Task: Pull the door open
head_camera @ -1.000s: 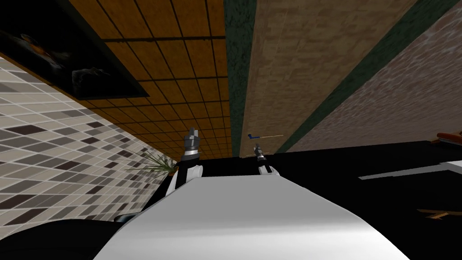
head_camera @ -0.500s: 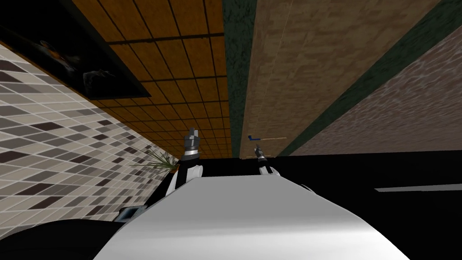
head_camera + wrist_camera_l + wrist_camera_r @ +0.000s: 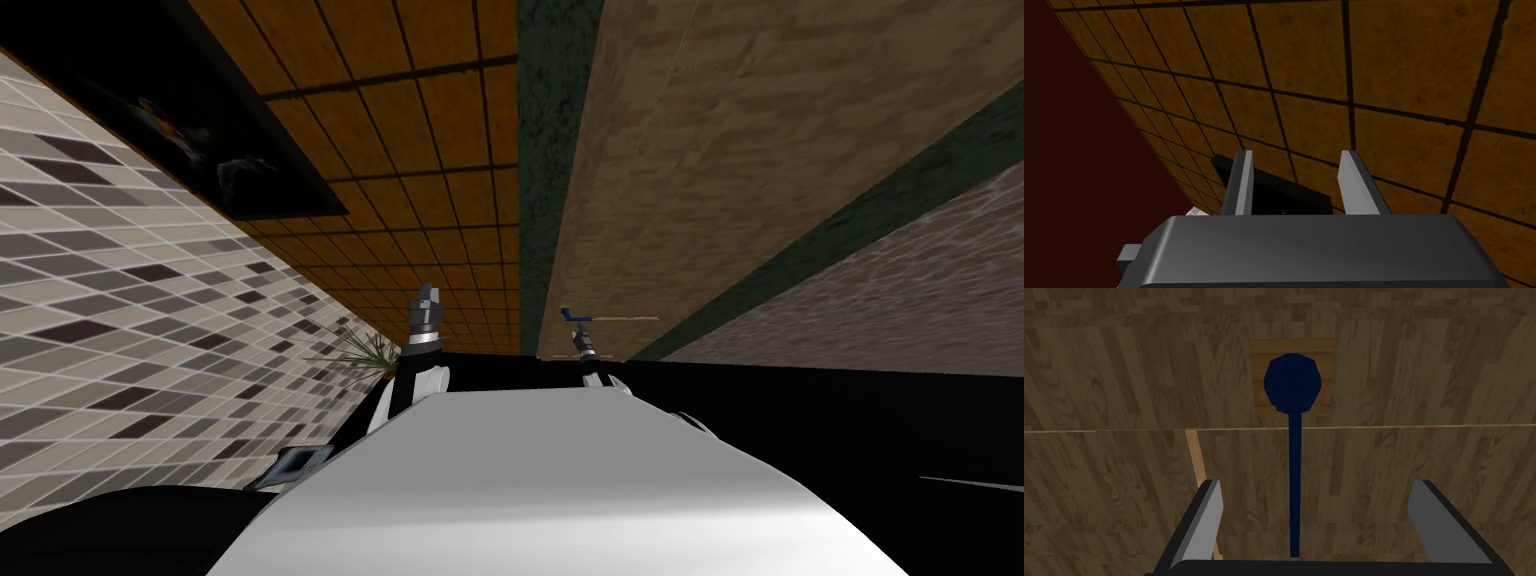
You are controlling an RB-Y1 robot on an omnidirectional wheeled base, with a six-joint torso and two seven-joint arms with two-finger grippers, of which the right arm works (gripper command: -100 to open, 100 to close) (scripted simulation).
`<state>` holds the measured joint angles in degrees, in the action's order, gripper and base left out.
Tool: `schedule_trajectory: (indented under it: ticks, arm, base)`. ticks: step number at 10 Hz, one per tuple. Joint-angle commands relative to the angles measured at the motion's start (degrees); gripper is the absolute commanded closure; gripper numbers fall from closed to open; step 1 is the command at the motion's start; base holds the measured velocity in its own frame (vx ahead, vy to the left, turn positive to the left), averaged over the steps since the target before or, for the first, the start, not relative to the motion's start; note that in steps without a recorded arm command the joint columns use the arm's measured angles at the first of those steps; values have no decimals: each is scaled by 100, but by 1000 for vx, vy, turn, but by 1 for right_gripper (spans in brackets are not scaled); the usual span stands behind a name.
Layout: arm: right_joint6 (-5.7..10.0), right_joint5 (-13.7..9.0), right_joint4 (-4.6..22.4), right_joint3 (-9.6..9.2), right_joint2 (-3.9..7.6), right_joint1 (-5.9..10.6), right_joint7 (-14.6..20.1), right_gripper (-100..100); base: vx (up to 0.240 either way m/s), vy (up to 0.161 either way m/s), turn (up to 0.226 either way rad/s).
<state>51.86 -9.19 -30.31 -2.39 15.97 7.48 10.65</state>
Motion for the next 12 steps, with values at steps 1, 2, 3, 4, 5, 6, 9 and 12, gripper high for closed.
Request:
schedule_trajectory:
  ticks: [1,2,3,4,5,6,9,12]
  arm:
    - [123,-55,157,97,103,-27,84,-100]
    - [123,-55,56,97,103,-27,84,-100]
    - [123,-55,157,97,103,-27,84,-100]
    - [212,-90,258,157,187,-55,154,-100]
    - [212,-90,298,157,187,-55,154,-100]
    - [212,-90,258,157,187,-55,154,-100]
    - [233,-135,310,233,293,-93,224,-100]
    - [233,-135,310,233,293,-93,224,100]
  base:
    - [199,21,194]
    - [132,12,59]
    - [41,2,-25]
    - [68,0,117]
    - [68,-3,91]
    - [25,0,-6]
    - [107,3,96]
    - [-13,0,-2]
